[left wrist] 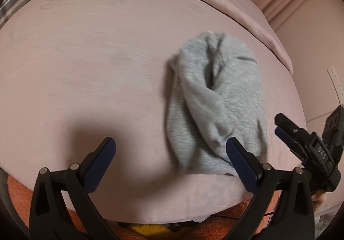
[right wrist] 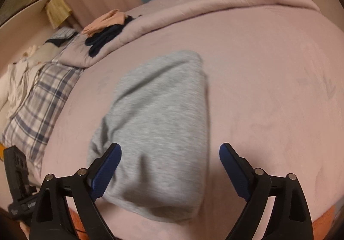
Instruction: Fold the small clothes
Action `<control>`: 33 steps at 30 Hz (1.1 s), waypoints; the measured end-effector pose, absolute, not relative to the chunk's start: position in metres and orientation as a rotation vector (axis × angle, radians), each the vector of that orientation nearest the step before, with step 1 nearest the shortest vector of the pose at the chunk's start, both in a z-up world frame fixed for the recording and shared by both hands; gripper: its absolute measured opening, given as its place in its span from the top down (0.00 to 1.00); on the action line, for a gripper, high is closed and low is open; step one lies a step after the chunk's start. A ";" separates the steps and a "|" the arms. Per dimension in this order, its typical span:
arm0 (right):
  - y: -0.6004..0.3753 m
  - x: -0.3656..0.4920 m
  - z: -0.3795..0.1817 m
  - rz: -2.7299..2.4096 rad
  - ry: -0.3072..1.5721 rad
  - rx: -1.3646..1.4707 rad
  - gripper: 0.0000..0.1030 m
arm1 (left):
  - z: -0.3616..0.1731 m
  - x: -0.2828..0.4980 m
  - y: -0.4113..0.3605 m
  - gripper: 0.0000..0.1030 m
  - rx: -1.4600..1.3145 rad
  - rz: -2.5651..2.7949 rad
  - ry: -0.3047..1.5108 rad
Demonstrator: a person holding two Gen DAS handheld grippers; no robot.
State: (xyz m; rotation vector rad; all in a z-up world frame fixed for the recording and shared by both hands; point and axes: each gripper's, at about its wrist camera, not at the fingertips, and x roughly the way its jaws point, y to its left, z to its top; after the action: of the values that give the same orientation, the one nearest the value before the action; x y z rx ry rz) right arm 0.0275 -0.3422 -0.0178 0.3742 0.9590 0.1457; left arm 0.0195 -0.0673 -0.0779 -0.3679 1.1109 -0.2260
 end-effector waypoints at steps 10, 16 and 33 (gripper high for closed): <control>-0.364 0.032 -0.049 0.179 1.045 0.508 0.10 | -0.100 0.047 -0.102 0.01 -0.374 -0.310 1.167; -0.364 0.039 -0.071 0.235 1.092 0.628 0.10 | -0.124 0.067 -0.114 0.00 -0.392 -0.334 1.219; -0.343 0.068 -0.080 0.373 1.121 0.629 0.50 | -0.110 0.084 -0.138 0.42 -0.484 -0.463 1.211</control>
State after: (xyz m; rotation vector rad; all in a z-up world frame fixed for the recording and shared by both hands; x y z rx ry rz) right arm 0.0683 -0.3430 -0.0796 0.6291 1.1207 0.3727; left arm 0.0836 -0.1376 -0.1098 -0.4843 1.2109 -0.4627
